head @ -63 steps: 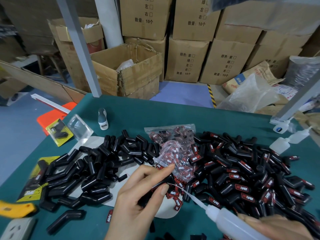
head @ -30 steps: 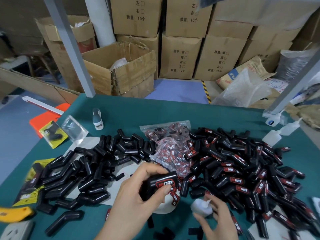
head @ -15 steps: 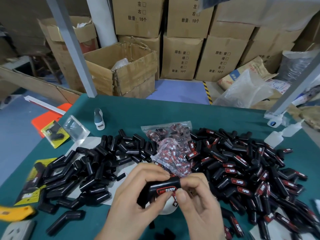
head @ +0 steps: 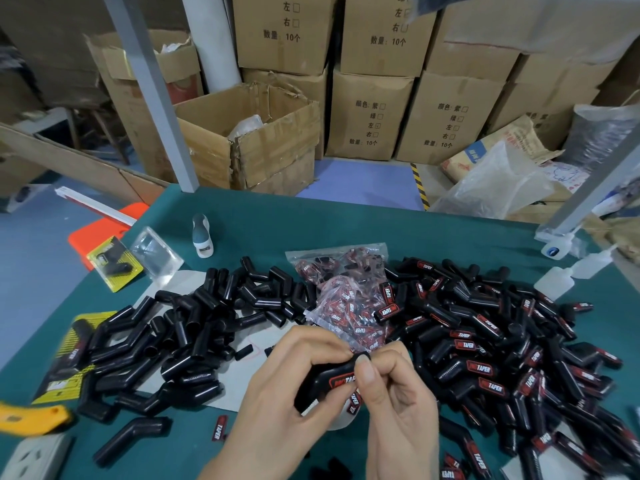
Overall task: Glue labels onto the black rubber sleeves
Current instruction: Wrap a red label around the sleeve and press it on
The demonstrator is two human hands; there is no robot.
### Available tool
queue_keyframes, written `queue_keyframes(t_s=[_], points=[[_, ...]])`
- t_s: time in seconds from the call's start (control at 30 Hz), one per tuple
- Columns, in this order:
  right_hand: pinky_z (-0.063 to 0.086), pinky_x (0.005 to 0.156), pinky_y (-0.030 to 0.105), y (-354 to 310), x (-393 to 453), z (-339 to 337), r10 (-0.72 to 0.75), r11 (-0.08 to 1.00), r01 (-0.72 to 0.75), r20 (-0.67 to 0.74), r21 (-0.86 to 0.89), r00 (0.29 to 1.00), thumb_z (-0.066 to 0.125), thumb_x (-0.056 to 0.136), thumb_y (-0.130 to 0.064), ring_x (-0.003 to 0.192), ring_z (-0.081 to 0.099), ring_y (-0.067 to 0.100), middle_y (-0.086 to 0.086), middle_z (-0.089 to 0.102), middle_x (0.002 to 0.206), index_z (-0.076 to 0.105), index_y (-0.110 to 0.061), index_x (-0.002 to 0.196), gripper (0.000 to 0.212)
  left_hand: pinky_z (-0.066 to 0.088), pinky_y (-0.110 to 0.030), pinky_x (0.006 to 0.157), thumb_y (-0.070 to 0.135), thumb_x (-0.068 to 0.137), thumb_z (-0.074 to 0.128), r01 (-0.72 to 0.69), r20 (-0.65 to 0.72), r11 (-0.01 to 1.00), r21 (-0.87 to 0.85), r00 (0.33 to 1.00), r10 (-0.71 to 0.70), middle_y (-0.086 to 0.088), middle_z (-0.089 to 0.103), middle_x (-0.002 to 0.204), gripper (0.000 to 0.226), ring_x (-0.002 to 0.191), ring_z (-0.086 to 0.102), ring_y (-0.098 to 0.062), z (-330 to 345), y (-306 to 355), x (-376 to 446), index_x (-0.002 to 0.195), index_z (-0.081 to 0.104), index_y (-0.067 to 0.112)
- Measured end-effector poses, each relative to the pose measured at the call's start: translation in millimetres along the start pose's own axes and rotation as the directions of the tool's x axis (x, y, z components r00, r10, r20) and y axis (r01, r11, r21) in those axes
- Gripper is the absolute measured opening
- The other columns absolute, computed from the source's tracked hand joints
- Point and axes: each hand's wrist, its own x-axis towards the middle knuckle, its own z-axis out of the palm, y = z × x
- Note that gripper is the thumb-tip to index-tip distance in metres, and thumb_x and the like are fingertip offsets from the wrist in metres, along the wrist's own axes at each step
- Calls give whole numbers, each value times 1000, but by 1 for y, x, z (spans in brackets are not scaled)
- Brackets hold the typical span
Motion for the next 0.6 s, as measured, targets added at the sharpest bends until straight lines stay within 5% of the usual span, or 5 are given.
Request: queue_keyframes(t_s=[0.6], points=[[36, 67, 24, -2, -2, 1, -1, 1000, 1, -10, 18, 1000, 75, 88, -59, 70, 42, 16, 5, 40, 76, 65, -16, 71, 48, 53, -19, 87, 19, 94, 74, -123, -42, 992, 22, 991, 124, 12, 63, 120, 21, 107, 68, -12, 5, -2, -3, 112, 66, 24]])
